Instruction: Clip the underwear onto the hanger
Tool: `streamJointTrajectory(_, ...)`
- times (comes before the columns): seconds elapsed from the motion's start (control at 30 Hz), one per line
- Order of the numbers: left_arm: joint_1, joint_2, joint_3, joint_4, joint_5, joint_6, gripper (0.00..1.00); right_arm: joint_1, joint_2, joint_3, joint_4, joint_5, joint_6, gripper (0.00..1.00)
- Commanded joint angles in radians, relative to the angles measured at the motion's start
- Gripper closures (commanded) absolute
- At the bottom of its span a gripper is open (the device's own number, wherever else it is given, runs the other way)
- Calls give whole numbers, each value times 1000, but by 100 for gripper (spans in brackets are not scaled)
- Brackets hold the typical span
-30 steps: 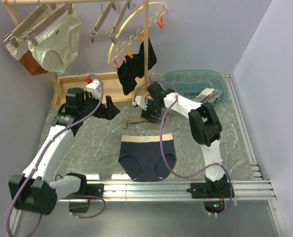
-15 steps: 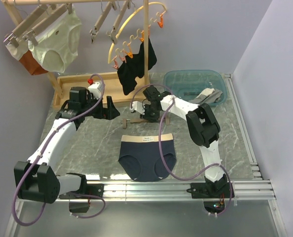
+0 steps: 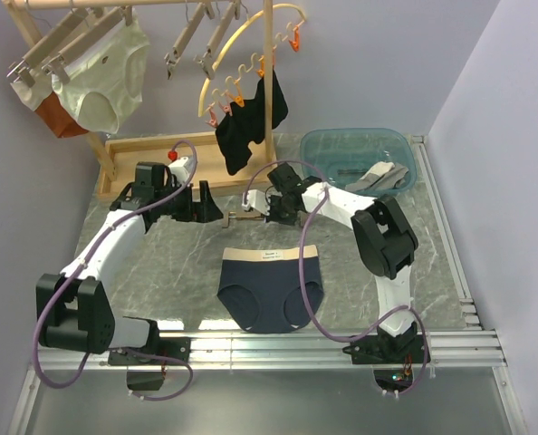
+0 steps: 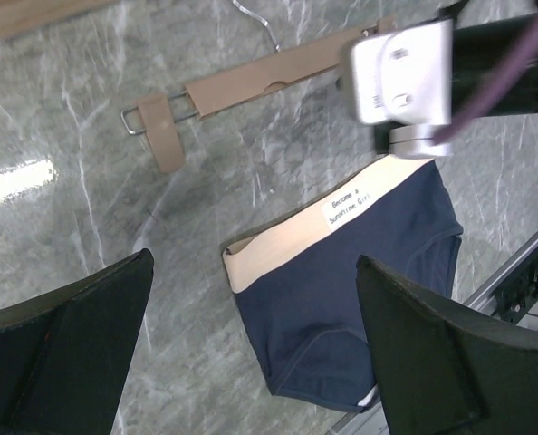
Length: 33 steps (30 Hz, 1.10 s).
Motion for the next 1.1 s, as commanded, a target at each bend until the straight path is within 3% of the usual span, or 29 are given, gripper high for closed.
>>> streamJointTrajectory(0.0, 9, 19, 37, 18, 43, 10, 1, -1, -92, 17, 48, -1, -5, 100)
streamJointTrajectory(0.03, 8, 22, 37, 21, 49, 10, 1, 2, -77, 24, 41, 4, -4, 100)
streamJointTrajectory(0.13, 9, 18, 34, 16, 69, 21, 1, -4, -55, 58, 30, -10, 16, 75)
streamJointTrajectory(0.17, 9, 13, 30, 13, 76, 26, 2, -7, -52, 63, 31, -15, 19, 59)
streamJointTrajectory(0.2, 9, 10, 28, 10, 82, 30, 2, -9, -51, 72, 41, -27, 39, 51)
streamJointTrajectory(0.23, 9, -4, 17, 11, 91, 33, 1, -15, -37, 84, 35, -35, 49, 36)
streamJointTrajectory(0.4, 9, -28, 5, 11, 91, 39, 1, -35, 75, 242, -63, -67, 93, 33)
streamJointTrajectory(0.67, 9, -36, 2, 8, 102, 52, 1, -73, 230, 506, -291, -151, 72, 37)
streamJointTrajectory(1.07, 14, -29, 0, 8, 114, 56, 1, -75, 296, 514, -413, -139, 10, 36)
